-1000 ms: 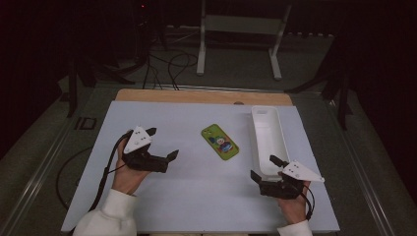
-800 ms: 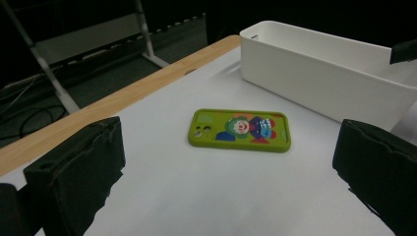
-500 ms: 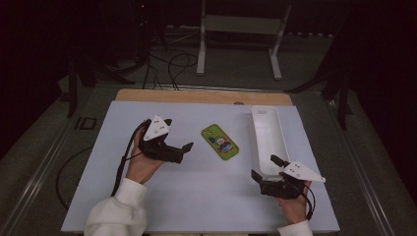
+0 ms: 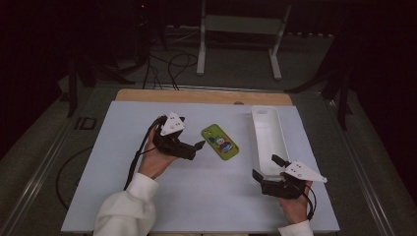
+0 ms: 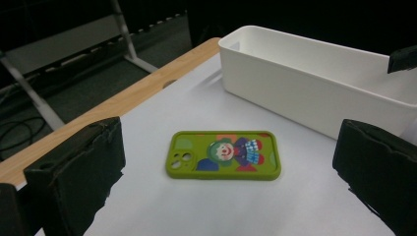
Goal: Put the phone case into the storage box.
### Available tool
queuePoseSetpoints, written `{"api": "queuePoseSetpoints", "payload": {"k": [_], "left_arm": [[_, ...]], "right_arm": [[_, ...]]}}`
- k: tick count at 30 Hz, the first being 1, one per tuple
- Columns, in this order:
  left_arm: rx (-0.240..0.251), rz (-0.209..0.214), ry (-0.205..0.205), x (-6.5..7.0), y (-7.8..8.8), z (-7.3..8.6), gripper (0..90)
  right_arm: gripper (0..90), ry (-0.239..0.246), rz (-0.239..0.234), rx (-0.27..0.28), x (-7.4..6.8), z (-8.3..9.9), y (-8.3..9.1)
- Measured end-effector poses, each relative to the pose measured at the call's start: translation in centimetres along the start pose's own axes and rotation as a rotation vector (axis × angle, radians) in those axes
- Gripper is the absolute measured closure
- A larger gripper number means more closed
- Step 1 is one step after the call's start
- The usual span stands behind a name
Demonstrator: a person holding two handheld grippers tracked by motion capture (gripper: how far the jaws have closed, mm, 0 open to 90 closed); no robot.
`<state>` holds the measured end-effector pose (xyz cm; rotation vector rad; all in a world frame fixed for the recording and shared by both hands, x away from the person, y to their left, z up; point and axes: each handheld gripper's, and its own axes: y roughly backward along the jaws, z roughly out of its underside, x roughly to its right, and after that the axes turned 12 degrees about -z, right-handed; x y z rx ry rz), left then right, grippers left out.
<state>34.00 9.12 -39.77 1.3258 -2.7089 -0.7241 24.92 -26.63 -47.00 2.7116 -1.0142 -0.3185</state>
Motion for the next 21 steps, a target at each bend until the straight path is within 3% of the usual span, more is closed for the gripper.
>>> {"api": "queuePoseSetpoints", "payload": {"k": [21], "left_arm": [[-0.054,0.042,0.008,1.6,-4.3,0.5,0.0]], "right_arm": [[8.4,-0.014,0.005,0.0,0.2,0.1,0.1]]}}
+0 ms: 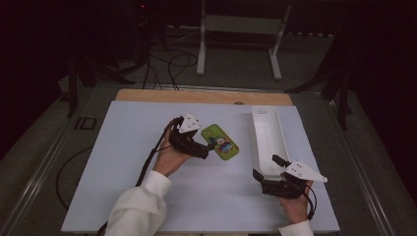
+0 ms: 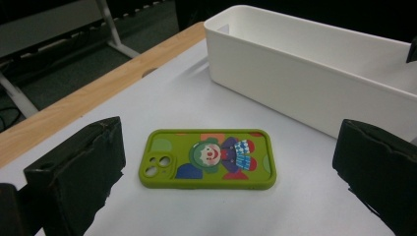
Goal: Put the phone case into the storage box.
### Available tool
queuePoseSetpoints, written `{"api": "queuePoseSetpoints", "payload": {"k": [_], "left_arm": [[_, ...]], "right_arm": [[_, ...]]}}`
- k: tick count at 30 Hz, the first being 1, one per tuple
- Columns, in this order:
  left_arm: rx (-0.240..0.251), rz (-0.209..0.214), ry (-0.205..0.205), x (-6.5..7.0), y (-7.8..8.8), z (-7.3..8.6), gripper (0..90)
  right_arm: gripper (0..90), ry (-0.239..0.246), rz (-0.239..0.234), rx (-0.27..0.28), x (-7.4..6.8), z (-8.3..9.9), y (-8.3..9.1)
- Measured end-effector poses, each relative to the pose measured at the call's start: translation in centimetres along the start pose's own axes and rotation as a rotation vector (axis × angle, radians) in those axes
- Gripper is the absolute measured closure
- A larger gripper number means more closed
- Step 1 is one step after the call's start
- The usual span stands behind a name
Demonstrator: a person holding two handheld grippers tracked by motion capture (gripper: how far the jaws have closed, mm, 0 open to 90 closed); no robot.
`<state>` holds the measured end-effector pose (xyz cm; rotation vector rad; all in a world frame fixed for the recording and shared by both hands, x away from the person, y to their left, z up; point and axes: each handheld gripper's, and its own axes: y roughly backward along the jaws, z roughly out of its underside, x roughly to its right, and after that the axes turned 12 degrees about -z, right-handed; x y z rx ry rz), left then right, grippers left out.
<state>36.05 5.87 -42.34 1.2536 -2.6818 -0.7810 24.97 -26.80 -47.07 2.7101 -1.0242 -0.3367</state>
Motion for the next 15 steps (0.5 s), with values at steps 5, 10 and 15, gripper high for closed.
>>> {"api": "queuePoseSetpoints", "payload": {"k": [5,10,15], "left_arm": [[-0.005,0.011,0.002,0.4,-0.6,-0.1,0.0],[-0.013,0.02,0.01,0.8,-1.3,-0.3,0.2],[-0.019,0.027,0.013,1.0,-1.6,-0.5,1.0]], "right_arm": [[8.4,-0.001,0.0,0.002,0.0,0.0,0.0],[8.3,-0.003,0.001,0.003,0.0,0.0,0.0],[8.3,-0.003,-0.001,0.003,0.0,0.0,0.0]]}}
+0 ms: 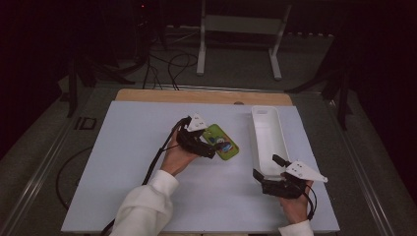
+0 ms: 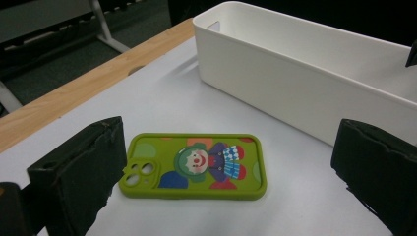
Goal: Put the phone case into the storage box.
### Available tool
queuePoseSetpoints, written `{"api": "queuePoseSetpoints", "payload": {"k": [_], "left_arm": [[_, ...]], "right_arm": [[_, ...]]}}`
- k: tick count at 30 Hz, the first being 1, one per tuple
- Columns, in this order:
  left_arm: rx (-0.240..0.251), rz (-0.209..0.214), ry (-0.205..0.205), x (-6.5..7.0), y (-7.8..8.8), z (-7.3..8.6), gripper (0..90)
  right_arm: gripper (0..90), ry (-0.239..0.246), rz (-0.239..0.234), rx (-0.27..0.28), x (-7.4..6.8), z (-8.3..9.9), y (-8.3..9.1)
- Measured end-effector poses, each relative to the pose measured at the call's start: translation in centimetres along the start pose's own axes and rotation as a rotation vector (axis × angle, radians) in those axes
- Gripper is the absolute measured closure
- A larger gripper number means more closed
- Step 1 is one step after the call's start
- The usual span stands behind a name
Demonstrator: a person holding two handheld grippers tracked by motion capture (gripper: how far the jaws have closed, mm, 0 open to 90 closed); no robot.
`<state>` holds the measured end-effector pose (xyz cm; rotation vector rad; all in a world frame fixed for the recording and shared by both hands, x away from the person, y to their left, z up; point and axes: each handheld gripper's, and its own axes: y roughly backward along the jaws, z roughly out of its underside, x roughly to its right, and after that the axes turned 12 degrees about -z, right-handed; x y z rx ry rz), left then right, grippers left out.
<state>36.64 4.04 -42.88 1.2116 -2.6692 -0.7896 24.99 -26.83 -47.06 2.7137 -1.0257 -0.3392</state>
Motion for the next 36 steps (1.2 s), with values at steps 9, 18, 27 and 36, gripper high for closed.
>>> {"api": "queuePoseSetpoints", "payload": {"k": [9,18,27,36], "left_arm": [[-0.011,0.007,0.001,0.4,-0.9,-0.2,3.9],[-0.029,0.014,0.009,0.9,-2.3,0.0,8.1],[-0.027,-0.011,0.016,1.4,-3.6,-0.1,14.9],[-0.042,-0.037,0.019,1.7,-4.8,-0.2,18.4]], "right_arm": [[8.4,0.0,0.0,0.001,0.0,0.0,0.0],[8.4,-0.001,-0.003,0.002,0.0,0.0,0.0],[8.4,0.0,-0.003,0.01,0.0,0.0,0.1],[8.4,-0.002,-0.003,0.012,0.0,-0.1,0.2]]}}
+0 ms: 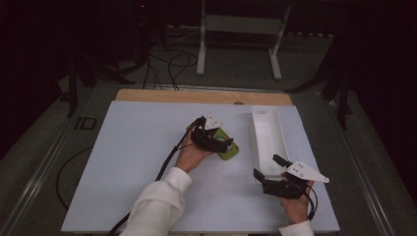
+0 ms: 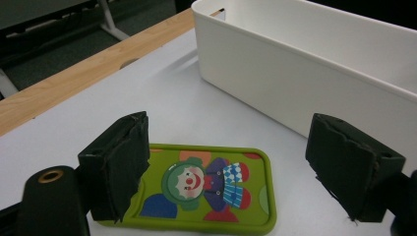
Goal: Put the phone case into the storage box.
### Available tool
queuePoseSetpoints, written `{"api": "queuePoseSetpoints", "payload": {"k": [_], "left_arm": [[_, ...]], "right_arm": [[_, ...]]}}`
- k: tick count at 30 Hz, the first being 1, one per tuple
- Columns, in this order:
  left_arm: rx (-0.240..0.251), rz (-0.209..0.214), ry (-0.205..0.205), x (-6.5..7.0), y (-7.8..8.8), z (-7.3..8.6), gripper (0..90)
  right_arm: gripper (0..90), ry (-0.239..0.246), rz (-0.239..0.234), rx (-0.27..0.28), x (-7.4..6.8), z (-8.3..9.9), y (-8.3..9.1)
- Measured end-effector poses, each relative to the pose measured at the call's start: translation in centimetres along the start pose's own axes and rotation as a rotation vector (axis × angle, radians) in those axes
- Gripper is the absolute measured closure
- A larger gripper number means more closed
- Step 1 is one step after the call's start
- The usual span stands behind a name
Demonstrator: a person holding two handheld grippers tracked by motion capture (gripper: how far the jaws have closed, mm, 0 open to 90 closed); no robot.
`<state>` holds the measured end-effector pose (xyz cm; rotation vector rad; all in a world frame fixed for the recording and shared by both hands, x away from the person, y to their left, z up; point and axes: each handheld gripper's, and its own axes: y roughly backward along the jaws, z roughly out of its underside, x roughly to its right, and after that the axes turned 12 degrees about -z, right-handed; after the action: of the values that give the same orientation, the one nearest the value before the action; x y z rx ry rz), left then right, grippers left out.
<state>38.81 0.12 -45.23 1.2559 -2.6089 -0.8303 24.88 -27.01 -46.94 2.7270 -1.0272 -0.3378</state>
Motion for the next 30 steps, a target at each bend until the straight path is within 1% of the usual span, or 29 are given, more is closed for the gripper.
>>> {"api": "queuePoseSetpoints", "payload": {"k": [5,6,13,15,22,30], "left_arm": [[-0.005,-0.017,0.01,-0.1,-0.7,-0.2,20.7],[-0.003,-0.019,0.018,-0.1,-0.8,-0.2,21.3],[-0.009,-0.029,0.02,-0.2,-1.7,-0.2,23.7],[-0.01,-0.033,0.021,-0.2,-1.9,-0.2,25.6],[-0.018,-0.026,0.011,0.2,-2.6,0.0,30.6],[-0.017,-0.021,0.019,0.2,-3.1,0.2,35.8]], "right_arm": [[8.4,0.001,0.001,-0.001,0.0,0.0,0.0],[8.4,-0.003,0.003,0.002,0.0,0.0,0.1],[8.4,-0.003,0.003,0.005,0.0,0.0,0.1],[8.4,-0.006,0.003,0.006,0.0,0.0,0.1],[8.4,-0.003,-0.003,0.004,0.0,0.0,0.0],[8.4,-0.007,-0.002,0.007,0.0,0.0,0.0]]}}
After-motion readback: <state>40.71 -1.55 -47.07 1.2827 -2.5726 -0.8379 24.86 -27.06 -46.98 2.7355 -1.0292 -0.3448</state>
